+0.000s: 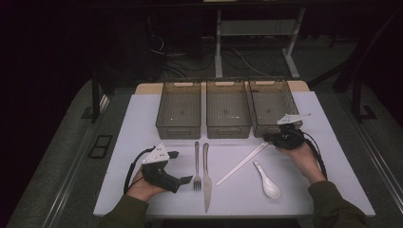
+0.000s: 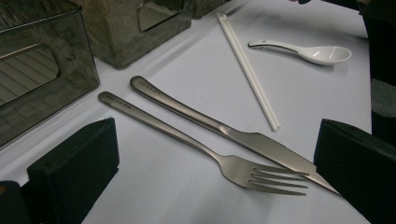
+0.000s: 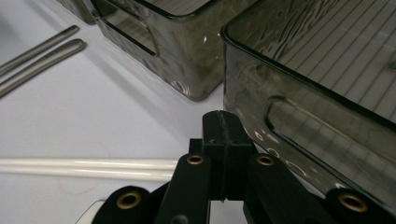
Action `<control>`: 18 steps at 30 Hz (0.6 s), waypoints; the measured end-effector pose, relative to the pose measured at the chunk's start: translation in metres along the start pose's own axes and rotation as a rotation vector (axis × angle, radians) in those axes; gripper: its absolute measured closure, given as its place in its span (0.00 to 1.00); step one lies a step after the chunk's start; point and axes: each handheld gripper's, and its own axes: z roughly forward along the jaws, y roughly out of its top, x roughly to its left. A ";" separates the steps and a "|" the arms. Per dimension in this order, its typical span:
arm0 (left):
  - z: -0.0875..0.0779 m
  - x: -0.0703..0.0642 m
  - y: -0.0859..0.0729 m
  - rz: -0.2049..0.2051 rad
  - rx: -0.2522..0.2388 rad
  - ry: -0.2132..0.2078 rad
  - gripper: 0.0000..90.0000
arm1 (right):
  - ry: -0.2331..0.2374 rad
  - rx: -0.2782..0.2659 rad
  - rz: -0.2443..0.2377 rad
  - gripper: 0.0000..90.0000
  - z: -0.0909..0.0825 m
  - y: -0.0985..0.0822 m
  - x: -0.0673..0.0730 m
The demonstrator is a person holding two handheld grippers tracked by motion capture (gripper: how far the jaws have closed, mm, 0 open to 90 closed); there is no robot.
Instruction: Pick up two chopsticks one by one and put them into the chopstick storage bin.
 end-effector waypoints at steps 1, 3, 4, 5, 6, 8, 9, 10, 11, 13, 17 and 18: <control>0.000 0.000 0.000 0.000 0.000 0.000 0.00 | -0.001 0.007 -0.005 1.00 0.003 0.001 -0.001; 0.000 0.000 0.000 -0.001 0.002 -0.001 0.00 | -0.009 0.018 -0.010 1.00 0.008 0.001 -0.002; 0.001 0.000 0.000 -0.001 0.001 -0.001 0.00 | -0.009 0.018 -0.010 1.00 0.008 0.001 -0.002; 0.001 0.000 0.000 -0.001 0.002 -0.001 0.00 | -0.016 0.031 -0.016 1.00 0.012 0.002 -0.002; 0.001 0.000 0.000 -0.002 0.003 -0.001 0.00 | -0.022 0.038 -0.022 1.00 0.014 0.002 -0.003; 0.001 0.000 0.000 0.001 0.002 -0.002 0.00 | -0.030 0.051 -0.030 1.00 0.017 0.002 -0.003; 0.000 0.000 0.000 0.002 0.002 -0.003 0.00 | -0.035 0.058 -0.038 1.00 0.018 0.002 -0.003; 0.000 0.000 0.000 0.002 0.002 -0.003 0.00 | -0.039 0.067 -0.040 1.00 0.020 0.002 -0.003; 0.000 0.000 0.000 0.003 0.003 -0.004 0.00 | -0.042 0.070 -0.043 1.00 0.021 0.002 -0.003; 0.000 0.000 0.000 0.004 0.006 -0.005 0.00 | -0.046 0.083 -0.053 1.00 0.024 0.002 -0.003; 0.000 0.000 0.000 0.006 0.008 -0.008 0.00 | -0.054 0.105 -0.060 1.00 0.028 0.001 -0.002; 0.000 0.000 0.000 0.006 0.008 -0.008 0.00 | -0.057 0.108 -0.058 1.00 0.029 0.001 -0.002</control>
